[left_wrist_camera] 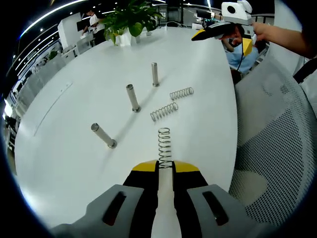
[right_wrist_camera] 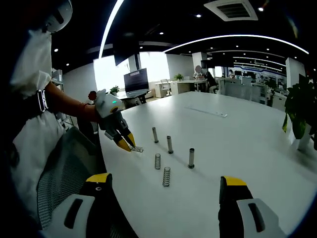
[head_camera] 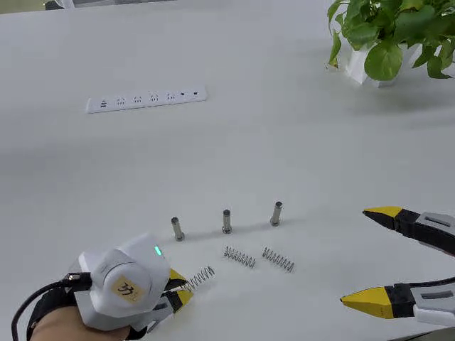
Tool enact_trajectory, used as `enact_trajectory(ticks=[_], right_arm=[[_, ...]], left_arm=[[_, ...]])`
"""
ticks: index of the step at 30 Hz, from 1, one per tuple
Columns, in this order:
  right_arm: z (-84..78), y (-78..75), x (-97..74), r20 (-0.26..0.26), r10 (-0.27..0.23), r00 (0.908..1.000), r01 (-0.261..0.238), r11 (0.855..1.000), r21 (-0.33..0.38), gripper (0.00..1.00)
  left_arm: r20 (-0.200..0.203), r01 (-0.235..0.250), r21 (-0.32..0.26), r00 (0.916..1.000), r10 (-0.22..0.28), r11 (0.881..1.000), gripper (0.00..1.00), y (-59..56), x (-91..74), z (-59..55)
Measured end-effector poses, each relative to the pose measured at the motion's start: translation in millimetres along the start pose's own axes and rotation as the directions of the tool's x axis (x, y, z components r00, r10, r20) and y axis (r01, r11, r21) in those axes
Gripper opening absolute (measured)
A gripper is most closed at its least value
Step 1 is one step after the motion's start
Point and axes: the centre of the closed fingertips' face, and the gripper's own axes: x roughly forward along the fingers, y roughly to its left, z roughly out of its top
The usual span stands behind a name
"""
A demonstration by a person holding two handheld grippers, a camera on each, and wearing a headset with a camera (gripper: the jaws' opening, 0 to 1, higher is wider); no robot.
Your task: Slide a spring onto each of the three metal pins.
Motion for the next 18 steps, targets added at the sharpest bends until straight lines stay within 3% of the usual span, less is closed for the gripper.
enact_trajectory(ticks=[10, 18], right_arm=[[13.5, 4.8, 5.3, -0.012, 0.014, 0.9998, -0.014, 0.999, -0.031, 0.88], [36.2, 12.0, 9.5, 0.004, 0.033, 0.9995, -0.032, 0.997, -0.065, 0.88]], left_arm=[[0.060, -0.010, -0.019, 0.9981, 0.011, 1.000, 0.07, 0.9, -13.2, 7.8], [0.117, -0.021, -0.023, 0.9928, 0.023, 1.000, 0.07, 1.7, -28.4, 22.0]])
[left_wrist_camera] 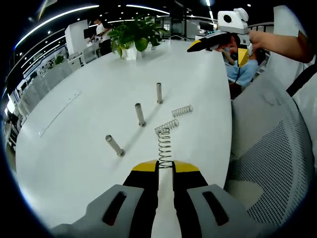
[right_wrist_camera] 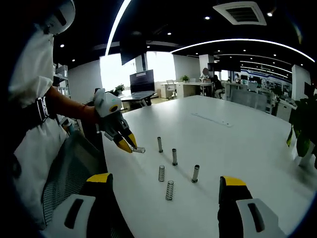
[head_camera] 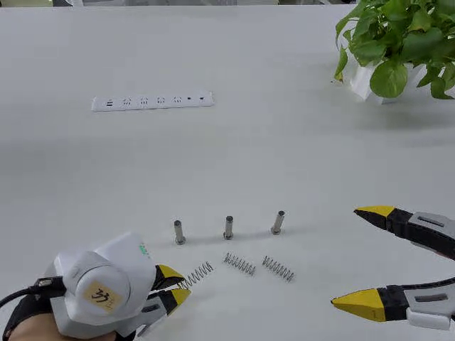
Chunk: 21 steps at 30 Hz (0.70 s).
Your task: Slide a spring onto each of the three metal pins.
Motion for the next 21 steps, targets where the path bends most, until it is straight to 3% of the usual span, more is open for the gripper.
enact_trajectory(ticks=[10, 21], right_arm=[[30.7, 11.8, 10.2, 0.029, 0.041, 0.9987, -0.040, 0.999, -0.038, 0.82], [64.0, 27.9, 30.7, 0.088, 0.116, 0.9893, -0.115, 0.993, -0.018, 0.67]], left_arm=[[0.078, -0.008, -0.009, 0.9969, 0.008, 1.000, 0.07, 2.2, -12.3, 24.9], [0.171, 0.006, -0.013, 0.9852, -0.004, 1.000, 0.07, -2.3, -25.0, 50.8]])
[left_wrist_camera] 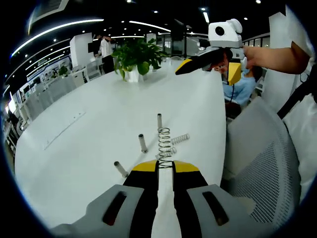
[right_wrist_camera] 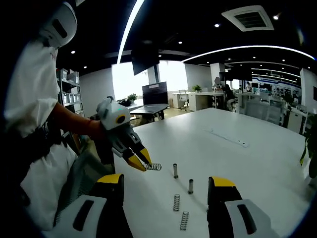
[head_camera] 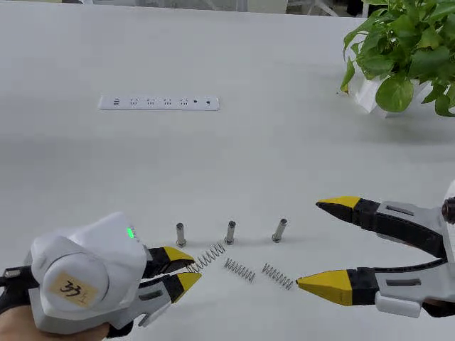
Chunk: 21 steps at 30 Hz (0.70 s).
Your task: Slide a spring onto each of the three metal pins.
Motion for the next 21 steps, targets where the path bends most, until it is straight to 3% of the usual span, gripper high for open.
enact_trajectory(ticks=[12, 21], right_arm=[[10.9, 10.4, 24.1, 0.016, 0.079, 0.9967, -0.080, 0.996, 0.042, 0.51], [13.0, 19.4, 38.5, 0.012, 0.133, 0.9910, -0.134, 0.988, 0.072, 0.41]], left_arm=[[0.109, 0.049, 0.024, 0.9927, -0.052, 0.998, 0.07, -16.6, -6.1, 30.1], [0.160, 0.078, 0.024, 0.9838, -0.081, 0.997, 0.07, -24.0, -7.1, 42.2]])
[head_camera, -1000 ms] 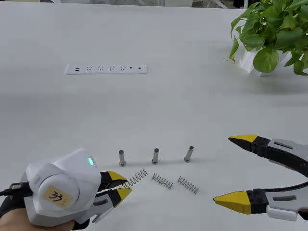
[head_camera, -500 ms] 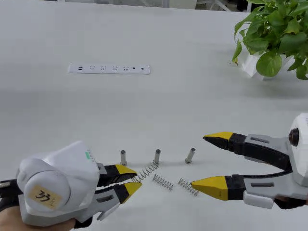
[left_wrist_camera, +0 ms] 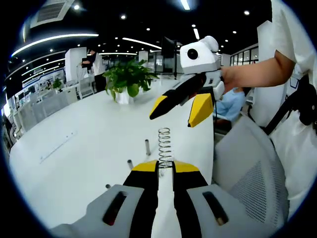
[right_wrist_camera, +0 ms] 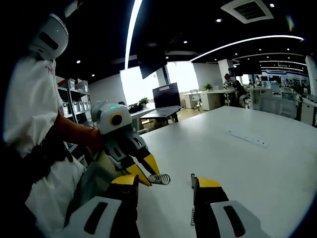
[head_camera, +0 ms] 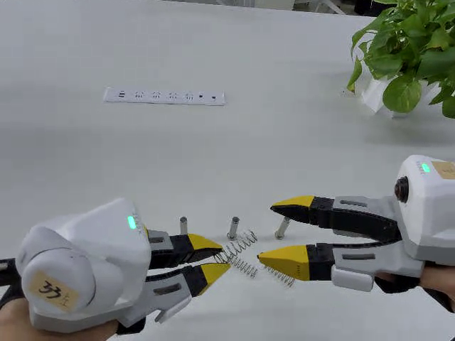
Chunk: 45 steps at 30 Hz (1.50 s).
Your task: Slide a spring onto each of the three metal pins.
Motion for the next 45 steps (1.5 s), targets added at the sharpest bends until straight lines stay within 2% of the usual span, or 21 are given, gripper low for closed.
enact_trajectory(ticks=[9, 20, 28, 45], right_arm=[[-0.1, 5.2, 5.3, 0.005, 0.038, 0.9993, -0.038, 0.999, 0.039, 0.27], [6.3, 10.5, 6.1, 0.055, 0.074, 0.9957, -0.079, 0.992, 0.094, 0.13], [9.0, 9.0, 4.1, 0.087, 0.069, 0.9938, -0.080, 0.988, 0.135, 0.07], [12.7, 17.7, 5.9, 0.053, 0.079, 0.9954, -0.084, 0.993, 0.086, 0.06]], left_arm=[[0.035, 0.015, -0.006, 0.9993, -0.015, 1.000, 0.07, -3.4, -1.2, 7.2], [0.061, 0.015, -0.015, 0.9980, -0.014, 1.000, 0.07, -3.2, -1.9, 13.7], [0.075, 0.023, -0.025, 0.9969, -0.021, 0.999, 0.07, -4.6, -1.3, 16.0], [0.088, 0.048, -0.030, 0.9951, -0.046, 0.998, 0.07, -10.3, -1.4, 16.4]])
